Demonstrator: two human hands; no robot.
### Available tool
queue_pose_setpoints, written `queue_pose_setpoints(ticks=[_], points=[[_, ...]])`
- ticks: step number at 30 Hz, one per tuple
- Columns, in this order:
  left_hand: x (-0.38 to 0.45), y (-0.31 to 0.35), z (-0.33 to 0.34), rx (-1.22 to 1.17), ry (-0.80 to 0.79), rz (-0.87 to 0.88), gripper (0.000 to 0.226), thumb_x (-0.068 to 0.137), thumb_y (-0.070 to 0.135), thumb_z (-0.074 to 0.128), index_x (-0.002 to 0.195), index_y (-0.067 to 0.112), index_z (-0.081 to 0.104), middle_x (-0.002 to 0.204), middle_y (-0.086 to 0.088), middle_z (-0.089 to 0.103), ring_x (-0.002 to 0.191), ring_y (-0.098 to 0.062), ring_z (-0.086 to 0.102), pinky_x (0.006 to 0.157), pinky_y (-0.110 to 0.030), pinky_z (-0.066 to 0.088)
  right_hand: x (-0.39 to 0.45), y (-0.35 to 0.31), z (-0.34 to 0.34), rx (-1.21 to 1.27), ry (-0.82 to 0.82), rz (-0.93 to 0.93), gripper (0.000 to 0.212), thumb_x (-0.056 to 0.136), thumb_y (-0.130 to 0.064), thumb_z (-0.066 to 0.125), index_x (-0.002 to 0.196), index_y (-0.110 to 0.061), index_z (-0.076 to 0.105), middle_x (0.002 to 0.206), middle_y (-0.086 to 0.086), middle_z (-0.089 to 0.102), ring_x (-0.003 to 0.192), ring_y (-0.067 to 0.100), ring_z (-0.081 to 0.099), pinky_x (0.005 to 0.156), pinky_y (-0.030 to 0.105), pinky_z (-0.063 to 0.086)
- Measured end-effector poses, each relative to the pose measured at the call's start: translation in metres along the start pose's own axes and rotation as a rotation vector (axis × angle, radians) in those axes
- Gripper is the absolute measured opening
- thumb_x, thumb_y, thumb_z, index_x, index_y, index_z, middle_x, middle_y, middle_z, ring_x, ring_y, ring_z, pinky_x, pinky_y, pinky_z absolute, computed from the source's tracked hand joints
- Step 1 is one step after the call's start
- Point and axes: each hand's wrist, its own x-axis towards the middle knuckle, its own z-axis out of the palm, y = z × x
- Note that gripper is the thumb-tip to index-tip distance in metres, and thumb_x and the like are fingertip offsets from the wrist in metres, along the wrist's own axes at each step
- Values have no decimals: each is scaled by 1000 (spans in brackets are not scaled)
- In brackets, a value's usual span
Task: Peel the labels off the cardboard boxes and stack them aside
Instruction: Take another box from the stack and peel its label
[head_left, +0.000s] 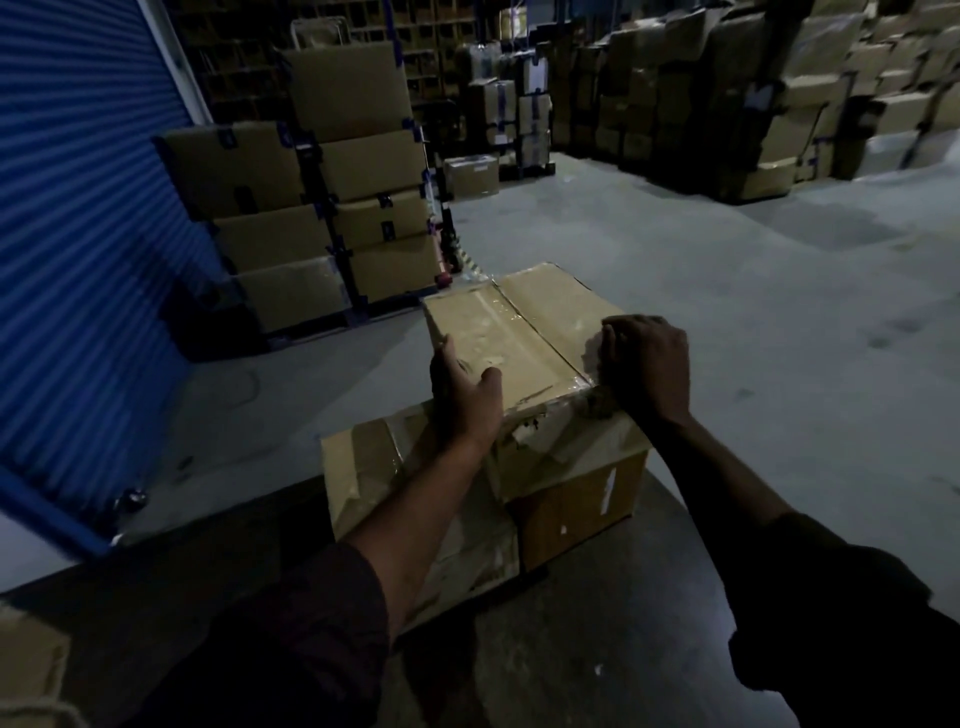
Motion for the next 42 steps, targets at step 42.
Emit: queue_pose_setpoints(ticks=[42], points=[[-234,-183,-660,122,953,19,39,97,31,60,134,28,50,139,6,54,126,-10,51,104,-26,45,-375,-679,84,1015,-843,-394,32,94,-36,60,123,-21,59,116,-6,64,100,4,59,80,21,50]])
